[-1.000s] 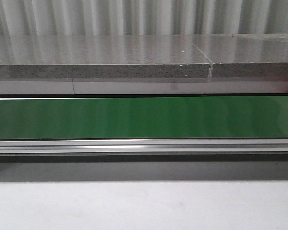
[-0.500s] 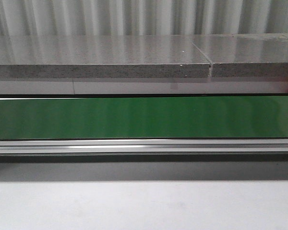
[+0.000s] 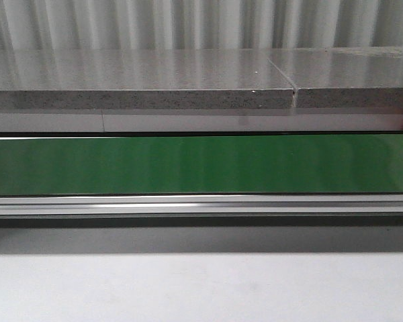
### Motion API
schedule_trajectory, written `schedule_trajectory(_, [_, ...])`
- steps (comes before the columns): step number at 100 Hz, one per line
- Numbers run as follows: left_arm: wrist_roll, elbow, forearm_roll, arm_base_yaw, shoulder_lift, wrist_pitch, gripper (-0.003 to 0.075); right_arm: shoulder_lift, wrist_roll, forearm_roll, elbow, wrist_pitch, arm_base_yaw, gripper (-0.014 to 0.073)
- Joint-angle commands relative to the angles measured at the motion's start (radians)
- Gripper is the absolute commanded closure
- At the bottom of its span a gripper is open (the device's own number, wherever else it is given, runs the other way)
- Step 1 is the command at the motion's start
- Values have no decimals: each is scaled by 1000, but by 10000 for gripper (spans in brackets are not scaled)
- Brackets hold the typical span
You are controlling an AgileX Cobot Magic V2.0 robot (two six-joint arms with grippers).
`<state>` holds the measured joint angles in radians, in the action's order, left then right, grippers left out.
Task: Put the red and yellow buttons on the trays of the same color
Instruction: 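Move the left gripper down over a loose yellow-capped button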
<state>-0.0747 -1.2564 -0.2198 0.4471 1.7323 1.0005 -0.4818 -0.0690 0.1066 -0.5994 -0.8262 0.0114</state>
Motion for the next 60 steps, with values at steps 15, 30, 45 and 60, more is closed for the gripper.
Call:
schedule_trajectory(15, [-2,-91,-28,3,47,-3,248,0,-6,-2,-23,60,2,715])
schedule_trajectory(30, [-2,-119,-30,3,94,-1,248,0,-6,-2,-23,60,2,715])
schedule_trajectory(45, [-2,-124,-33,3,121,-1,249,0,-6,-2,-23,60,2,715])
schedule_trajectory(60, [-2,-124,-33,3,132,-1,326,0,-6,-2,-23,60,2,715])
